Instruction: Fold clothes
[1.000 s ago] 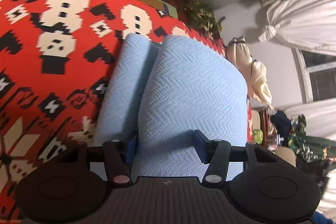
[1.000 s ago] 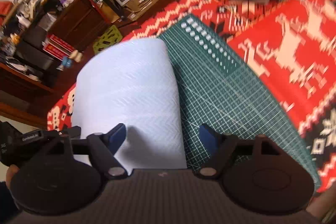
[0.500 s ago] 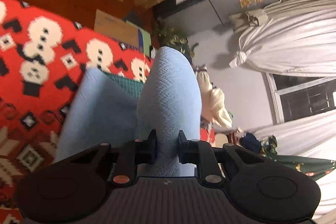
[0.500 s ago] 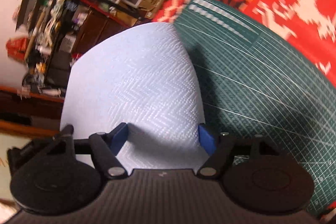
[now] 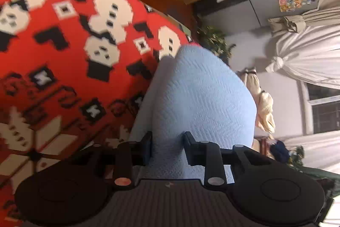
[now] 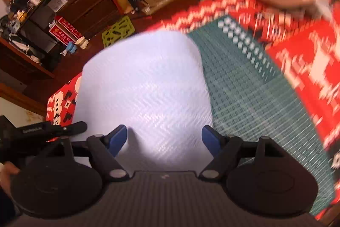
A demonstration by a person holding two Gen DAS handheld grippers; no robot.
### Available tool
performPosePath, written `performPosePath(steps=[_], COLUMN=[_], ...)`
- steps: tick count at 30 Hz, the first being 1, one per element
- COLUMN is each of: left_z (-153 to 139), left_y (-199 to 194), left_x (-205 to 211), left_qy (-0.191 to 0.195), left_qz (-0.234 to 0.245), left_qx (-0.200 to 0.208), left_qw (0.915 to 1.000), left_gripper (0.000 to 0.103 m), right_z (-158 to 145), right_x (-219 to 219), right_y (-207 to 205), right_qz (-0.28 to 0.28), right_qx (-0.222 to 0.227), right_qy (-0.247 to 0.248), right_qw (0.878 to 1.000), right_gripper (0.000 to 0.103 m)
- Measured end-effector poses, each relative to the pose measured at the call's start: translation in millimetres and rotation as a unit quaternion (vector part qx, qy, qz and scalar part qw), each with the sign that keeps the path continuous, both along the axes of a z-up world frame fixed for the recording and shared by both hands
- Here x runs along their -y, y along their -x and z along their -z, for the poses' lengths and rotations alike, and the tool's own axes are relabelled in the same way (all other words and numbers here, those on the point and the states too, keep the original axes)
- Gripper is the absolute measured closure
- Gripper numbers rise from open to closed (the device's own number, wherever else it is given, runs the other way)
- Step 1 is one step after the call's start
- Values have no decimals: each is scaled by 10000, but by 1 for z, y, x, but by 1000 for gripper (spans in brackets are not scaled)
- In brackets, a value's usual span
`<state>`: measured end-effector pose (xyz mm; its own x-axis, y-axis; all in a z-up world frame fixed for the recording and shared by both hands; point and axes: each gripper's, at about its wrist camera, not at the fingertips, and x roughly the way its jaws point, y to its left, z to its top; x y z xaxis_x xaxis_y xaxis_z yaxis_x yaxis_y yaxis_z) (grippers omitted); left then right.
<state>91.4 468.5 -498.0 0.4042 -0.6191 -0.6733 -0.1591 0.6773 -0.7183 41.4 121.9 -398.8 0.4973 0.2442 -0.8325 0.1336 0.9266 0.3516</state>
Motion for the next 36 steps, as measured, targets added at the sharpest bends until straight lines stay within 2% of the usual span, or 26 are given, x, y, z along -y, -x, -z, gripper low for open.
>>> performPosePath(steps=[4,5,7,9,11,13,15,17,21,24,26,28,31,36], left_z=[-28,-36,-50,-60,-59,-47,-28,-12,5,-3,-15,-30,-51,-65], left_y=[4,6,11,17,24,30,37,45,59,68,69,67,45,-15], left_x=[-9,-9,2,19,44,64,72,75,61,57,56,56,63,106], left_qy=[-253,-330,-167,33,9,-181,-228,-541,-519,-602,-649,-722,-609,-660], left_qz=[-84,-49,201,560,960,1216,1270,1317,1040,778,506,259,19,400], left_qx=[306,419,599,720,749,642,435,385,427,303,177,257,502,855], left_qw=[9992,9986,9979,9958,9926,9903,9907,9891,9923,9947,9965,9967,9969,9933], left_gripper=[68,69,75,85,91,96,97,100,99,100,101,101,101,101], right_z=[-37,-45,-56,-60,-57,-51,-33,-16,11,15,6,-8,-27,-24], right_x=[-19,-25,-39,-51,-60,-66,-67,-64,-57,-49,-45,-38,-21,-3], right_y=[0,-2,-11,-21,-29,-38,-48,-54,-59,-65,-66,-65,-67,-87], right_qz=[-479,-637,-889,-1138,-1352,-1452,-1525,-1605,-1938,-1802,-1759,-1700,-1449,-1201], right_qx=[345,427,464,399,350,274,163,130,160,44,34,166,407,141], right_qy=[378,502,634,692,718,776,830,867,870,620,543,517,552,549], right_qw=[9975,9958,9929,9903,9876,9860,9847,9831,9770,9817,9829,9840,9871,9911], right_gripper=[25,30,41,65,75,76,79,80,83,86,91,92,90,90])
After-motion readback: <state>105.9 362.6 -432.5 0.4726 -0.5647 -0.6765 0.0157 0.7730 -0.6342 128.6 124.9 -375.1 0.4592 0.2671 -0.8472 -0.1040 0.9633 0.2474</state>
